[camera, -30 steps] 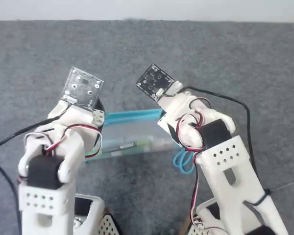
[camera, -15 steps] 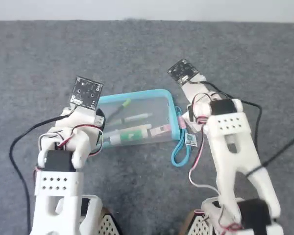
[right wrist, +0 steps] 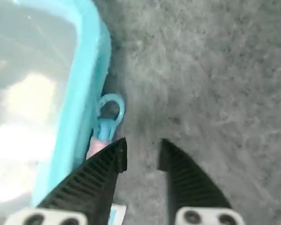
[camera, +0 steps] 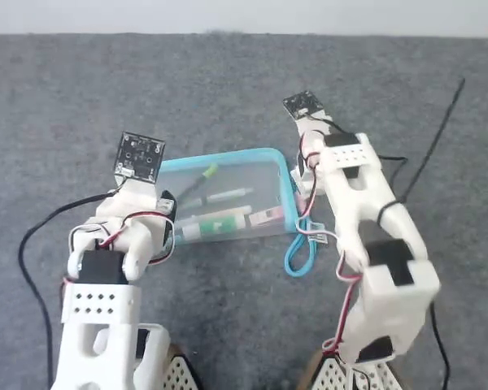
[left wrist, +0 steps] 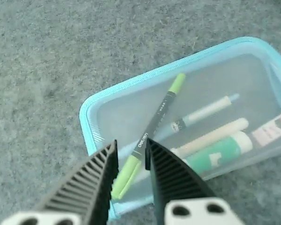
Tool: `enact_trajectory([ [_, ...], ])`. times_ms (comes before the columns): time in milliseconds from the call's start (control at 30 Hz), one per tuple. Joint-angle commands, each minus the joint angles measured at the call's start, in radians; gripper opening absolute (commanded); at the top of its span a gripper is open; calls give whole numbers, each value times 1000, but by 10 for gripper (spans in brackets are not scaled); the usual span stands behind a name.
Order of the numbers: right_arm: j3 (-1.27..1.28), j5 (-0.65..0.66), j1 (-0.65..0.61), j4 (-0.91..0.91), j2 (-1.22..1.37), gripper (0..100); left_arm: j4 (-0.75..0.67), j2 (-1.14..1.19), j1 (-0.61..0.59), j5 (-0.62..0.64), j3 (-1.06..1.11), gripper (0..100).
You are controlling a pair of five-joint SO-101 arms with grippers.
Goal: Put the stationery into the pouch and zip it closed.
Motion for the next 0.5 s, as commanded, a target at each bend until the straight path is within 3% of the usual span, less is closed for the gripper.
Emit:
enact_trajectory([
  [0,-81,-20,-27,-12,8,151,-61,2,3,12,5,95],
  [467,-75,-127,-79,114,-13,148,-80,0,5,11,18,95],
])
